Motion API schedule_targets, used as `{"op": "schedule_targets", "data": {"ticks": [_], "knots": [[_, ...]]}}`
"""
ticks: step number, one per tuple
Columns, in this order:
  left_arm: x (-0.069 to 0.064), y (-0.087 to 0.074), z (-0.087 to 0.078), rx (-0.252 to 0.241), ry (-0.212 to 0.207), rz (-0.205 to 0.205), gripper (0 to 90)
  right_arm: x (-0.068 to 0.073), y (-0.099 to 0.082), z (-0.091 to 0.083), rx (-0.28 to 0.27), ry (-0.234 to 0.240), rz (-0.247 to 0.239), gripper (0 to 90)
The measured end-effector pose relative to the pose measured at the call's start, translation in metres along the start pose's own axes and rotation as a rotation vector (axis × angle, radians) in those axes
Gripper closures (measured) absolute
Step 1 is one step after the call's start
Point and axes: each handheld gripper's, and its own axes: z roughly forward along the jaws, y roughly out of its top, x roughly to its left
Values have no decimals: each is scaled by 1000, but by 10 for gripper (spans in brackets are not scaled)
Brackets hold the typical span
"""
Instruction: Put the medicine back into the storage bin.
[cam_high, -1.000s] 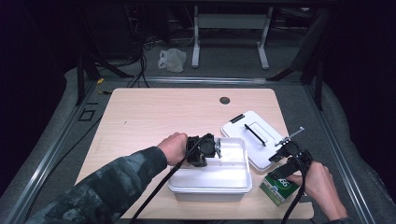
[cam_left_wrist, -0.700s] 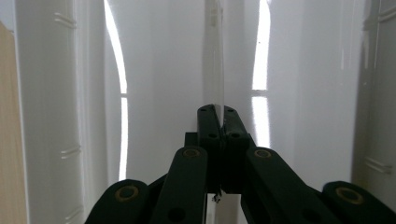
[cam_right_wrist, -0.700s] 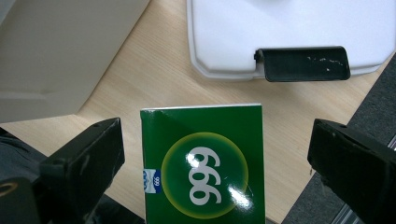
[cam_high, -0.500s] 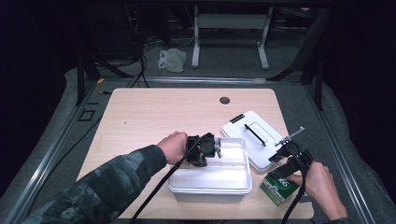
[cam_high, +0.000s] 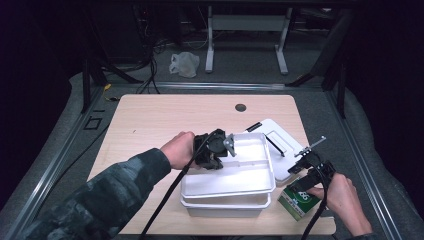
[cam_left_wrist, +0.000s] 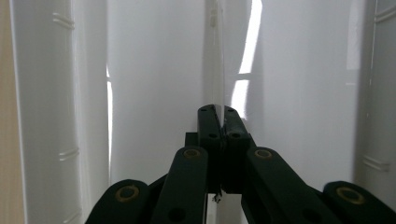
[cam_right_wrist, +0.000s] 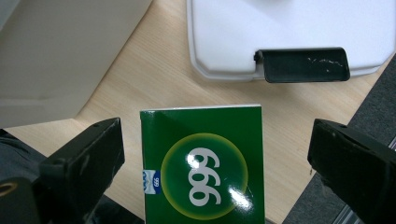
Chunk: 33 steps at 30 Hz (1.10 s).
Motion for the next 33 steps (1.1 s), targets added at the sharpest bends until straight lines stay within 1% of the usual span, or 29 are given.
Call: {"op": "schedule_targets", "data": {"ticks": [2,6,7,8,9,11,12,13,14,15,16,17,18,19,20,21,22,23,24,25,27,28,29,30,31,32,33], "knots": [[1,-3,-8,-8,12,-20,893,0,0,0,-1,-1,0,34],[4,-14,-21,-21,51,-84,893,-1,-2,0,1,0,4,34],[7,-21,-27,-22,71,-133,893,-1,-2,0,3,0,4,34],[7,-21,-27,-22,71,-133,893,-1,-2,0,3,0,4,34],[9,-25,-30,-26,82,-156,893,-1,-2,0,1,-2,3,34],[12,-33,-37,-40,105,-213,893,-1,-2,0,1,0,3,34],[14,-39,-41,-44,123,-249,893,0,-2,-1,2,0,2,34],[17,-47,-47,-40,146,-295,893,0,-1,-1,5,-1,1,34],[17,-47,-47,-40,146,-295,892,0,-1,-1,5,-1,1,34],[21,-57,-52,-35,165,-338,893,0,-1,-1,6,-3,2,34],[21,-57,-52,-35,165,-338,893,0,-1,-1,6,-3,2,34],[24,-67,-56,-33,184,-377,893,0,-2,-1,7,-1,3,35],[24,-67,-56,-33,184,-377,893,0,-2,-1,7,-1,3,35],[26,-74,-59,-31,195,-405,893,0,-2,-1,6,-3,1,35],[27,-77,-60,-30,201,-420,893,-1,-2,-1,5,-3,2,35],[31,-88,-63,-31,222,-466,892,-1,-2,0,3,-6,3,35],[31,-88,-63,-31,222,-466,892,-1,-2,0,3,-6,3,35],[33,-94,-64,-32,231,-488,892,-1,-2,0,3,-5,3,35],[34,-100,-65,-33,242,-514,892,0,-2,0,5,-5,3,35],[38,-112,-65,-37,260,-568,893,0,-2,0,6,-4,3,35],[43,-125,-65,-22,285,-612,892,1,-2,0,5,-7,3,35],[43,-125,-65,-22,285,-612,892,1,-2,0,5,-7,3,35],[45,-132,-65,-23,291,-647,892,1,-1,0,7,-6,1,35],[48,-139,-64,-22,296,-673,892,1,-1,0,6,-6,-2,35],[51,-147,-63,-11,312,-703,892,1,-1,0,6,-7,-2,35],[53,-152,-62,-9,314,-717,892,1,-1,0,7,-8,1,35],[56,-160,-60,-5,318,-746,892,1,-1,0,7,-10,2,35]]}}
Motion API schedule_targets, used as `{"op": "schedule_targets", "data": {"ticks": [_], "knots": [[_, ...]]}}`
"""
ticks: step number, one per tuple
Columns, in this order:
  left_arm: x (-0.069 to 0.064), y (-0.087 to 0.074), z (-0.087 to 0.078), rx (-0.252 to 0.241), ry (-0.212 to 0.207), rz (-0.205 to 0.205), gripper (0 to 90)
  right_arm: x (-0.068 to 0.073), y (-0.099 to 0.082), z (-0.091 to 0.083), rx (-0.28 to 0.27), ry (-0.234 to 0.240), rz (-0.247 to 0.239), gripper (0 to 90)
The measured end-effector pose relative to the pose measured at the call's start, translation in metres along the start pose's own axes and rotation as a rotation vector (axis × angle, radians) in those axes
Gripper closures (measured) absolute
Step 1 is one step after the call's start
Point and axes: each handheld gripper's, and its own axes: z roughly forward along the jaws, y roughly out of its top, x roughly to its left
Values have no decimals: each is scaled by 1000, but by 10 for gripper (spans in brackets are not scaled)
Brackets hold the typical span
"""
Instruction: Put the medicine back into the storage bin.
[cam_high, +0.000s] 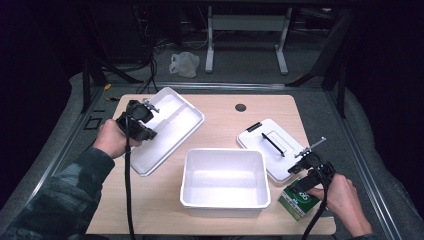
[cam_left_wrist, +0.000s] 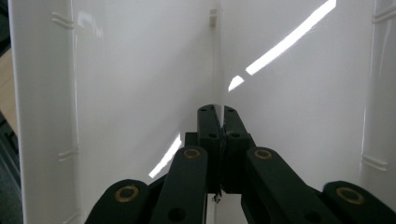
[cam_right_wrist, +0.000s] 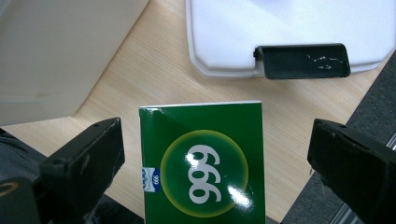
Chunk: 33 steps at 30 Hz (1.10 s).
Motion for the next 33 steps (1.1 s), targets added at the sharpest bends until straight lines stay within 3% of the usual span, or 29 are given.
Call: {"op": "schedule_targets", "data": {"ticks": [2,4,5,8,9,10,11,12,17,20,33], "knots": [[10,-6,6,18,25,-38,892,0,0,0,1,2,2,36],[22,-14,15,37,42,-102,893,0,0,-1,0,-2,4,36],[22,-14,15,37,42,-102,893,0,0,-1,0,-2,4,36],[34,-23,35,77,65,-173,893,1,1,-1,-5,-3,1,36],[34,-23,35,77,65,-173,892,1,1,-1,-5,-3,1,36],[39,-26,46,88,59,-216,893,1,1,0,-6,-6,-3,37],[39,-26,46,88,59,-216,893,1,1,0,-6,-6,-3,37],[43,-29,57,96,61,-248,892,1,1,1,-5,-5,-2,38],[47,-35,77,122,79,-301,893,0,0,1,-1,-3,0,38],[51,-41,94,139,89,-371,893,1,0,2,4,-3,-3,39],[50,-54,139,190,132,-514,892,1,1,2,0,-3,0,40]]}}
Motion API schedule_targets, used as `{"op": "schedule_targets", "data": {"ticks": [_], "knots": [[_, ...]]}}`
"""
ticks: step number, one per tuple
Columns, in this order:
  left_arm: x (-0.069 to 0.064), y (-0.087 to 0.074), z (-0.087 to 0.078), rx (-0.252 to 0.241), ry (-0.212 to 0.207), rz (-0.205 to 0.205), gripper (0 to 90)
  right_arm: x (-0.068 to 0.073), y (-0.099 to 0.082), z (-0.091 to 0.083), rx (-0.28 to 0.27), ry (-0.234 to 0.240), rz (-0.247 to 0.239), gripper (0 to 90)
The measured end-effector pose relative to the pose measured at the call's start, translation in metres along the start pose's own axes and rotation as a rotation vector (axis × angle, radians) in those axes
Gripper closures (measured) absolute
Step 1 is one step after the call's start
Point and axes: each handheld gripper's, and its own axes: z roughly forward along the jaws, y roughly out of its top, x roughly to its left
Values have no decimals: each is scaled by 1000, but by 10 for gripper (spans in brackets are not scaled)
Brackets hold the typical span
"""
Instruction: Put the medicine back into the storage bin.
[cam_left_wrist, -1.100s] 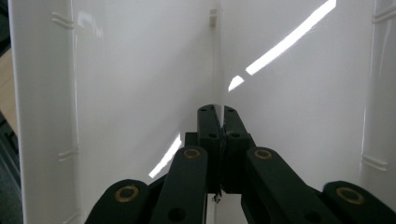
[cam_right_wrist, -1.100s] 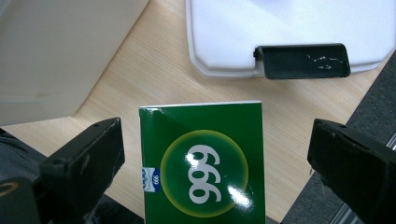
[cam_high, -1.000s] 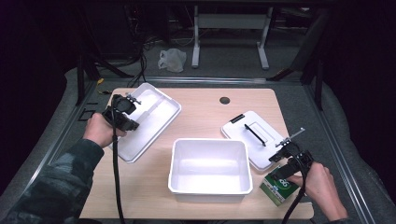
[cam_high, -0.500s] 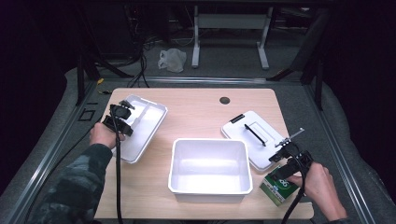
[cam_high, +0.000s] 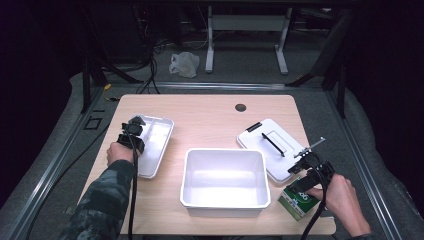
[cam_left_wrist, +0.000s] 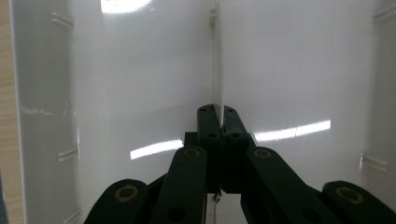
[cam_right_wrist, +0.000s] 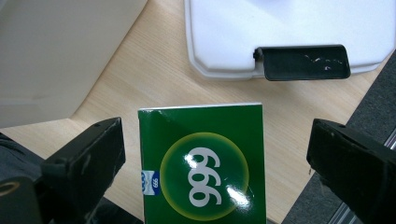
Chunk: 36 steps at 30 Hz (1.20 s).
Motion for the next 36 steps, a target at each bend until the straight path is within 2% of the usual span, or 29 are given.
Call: {"op": "schedule_targets", "data": {"ticks": [2,5,9,16,20,21,22,23,24,25,27,29,32,33,34,36], "knots": [[-1,-2,8,14,14,-4,892,-1,0,0,0,-1,2,40],[0,-7,18,26,14,-42,892,0,0,0,2,-1,-2,41],[0,-11,30,48,12,-58,891,0,0,1,1,-3,-4,41],[1,-13,30,44,12,-53,874,0,0,0,1,0,-3,41],[7,-14,20,20,6,-51,579,-1,-1,0,-1,4,0,39],[11,-17,9,-1,34,-19,405,-2,-1,0,-5,3,5,35],[11,-17,9,-1,34,-19,321,-2,-1,0,-5,3,5,35],[14,-19,1,-12,37,-1,225,-2,0,1,0,8,9,25],[15,-20,-3,-22,38,5,225,-2,0,1,0,8,9,25],[18,-23,-9,-27,37,13,131,-2,0,2,1,8,17,6],[23,-31,-21,-51,32,32,116,-3,0,3,5,9,21,0],[24,-38,-29,-53,32,47,11,-3,0,6,8,18,29,0],[25,-54,-42,-100,28,73,0,-2,0,13,29,28,33,0],[24,-65,-47,-122,32,88,0,-2,-1,22,55,33,28,0],[24,-65,-47,-122,32,88,0,-2,-1,22,55,33,28,0],[22,-74,-49,-130,20,99,0,-2,-2,30,75,28,28,0]]}}
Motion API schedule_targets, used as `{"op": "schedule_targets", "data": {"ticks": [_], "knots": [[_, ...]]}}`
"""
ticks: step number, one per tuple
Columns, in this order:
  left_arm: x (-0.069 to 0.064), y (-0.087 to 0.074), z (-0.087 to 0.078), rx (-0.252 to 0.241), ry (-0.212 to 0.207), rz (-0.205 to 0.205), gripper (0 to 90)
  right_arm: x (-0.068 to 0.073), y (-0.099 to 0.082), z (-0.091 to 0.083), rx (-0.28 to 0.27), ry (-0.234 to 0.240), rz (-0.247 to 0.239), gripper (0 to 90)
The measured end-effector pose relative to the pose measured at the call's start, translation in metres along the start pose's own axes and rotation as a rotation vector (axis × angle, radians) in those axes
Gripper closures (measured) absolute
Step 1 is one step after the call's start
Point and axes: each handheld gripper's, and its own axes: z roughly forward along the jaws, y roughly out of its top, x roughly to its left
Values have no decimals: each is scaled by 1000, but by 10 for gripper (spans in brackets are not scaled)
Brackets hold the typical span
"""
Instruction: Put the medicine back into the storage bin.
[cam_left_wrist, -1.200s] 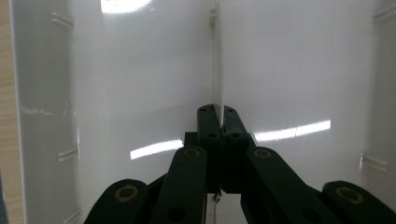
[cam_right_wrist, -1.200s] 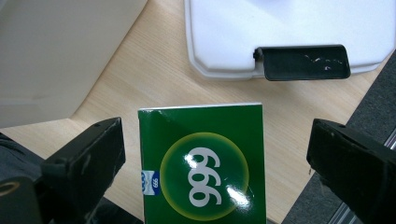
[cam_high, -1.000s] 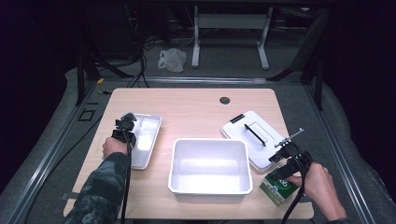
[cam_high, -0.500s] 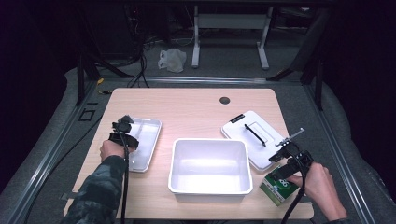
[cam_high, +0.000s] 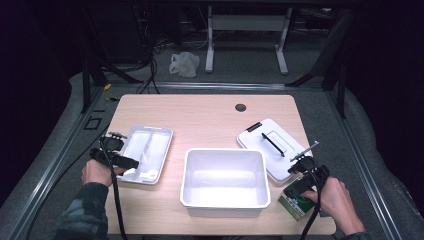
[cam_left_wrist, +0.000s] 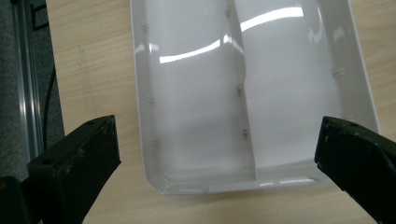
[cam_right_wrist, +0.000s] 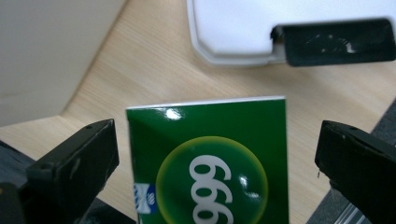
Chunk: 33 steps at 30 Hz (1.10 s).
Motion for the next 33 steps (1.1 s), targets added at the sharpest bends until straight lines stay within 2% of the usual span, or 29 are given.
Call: {"op": "schedule_targets", "data": {"ticks": [3,8,13,18,25,31,33], "knots": [[-6,-8,-4,11,-14,45,0,3,0,15,41,1,-11,0],[-6,-13,-4,15,-35,48,0,5,2,22,51,1,-12,0],[-8,-13,-4,14,-38,55,0,4,3,30,71,-2,-7,14],[-7,-14,-3,19,-44,47,0,5,4,31,69,-12,-5,100],[-8,-16,0,28,-56,48,0,7,5,30,72,-22,-6,129],[-8,-15,0,26,-58,59,0,8,5,28,72,-36,-26,151],[-8,-15,0,24,-57,61,0,8,5,26,74,-26,-40,153]]}}
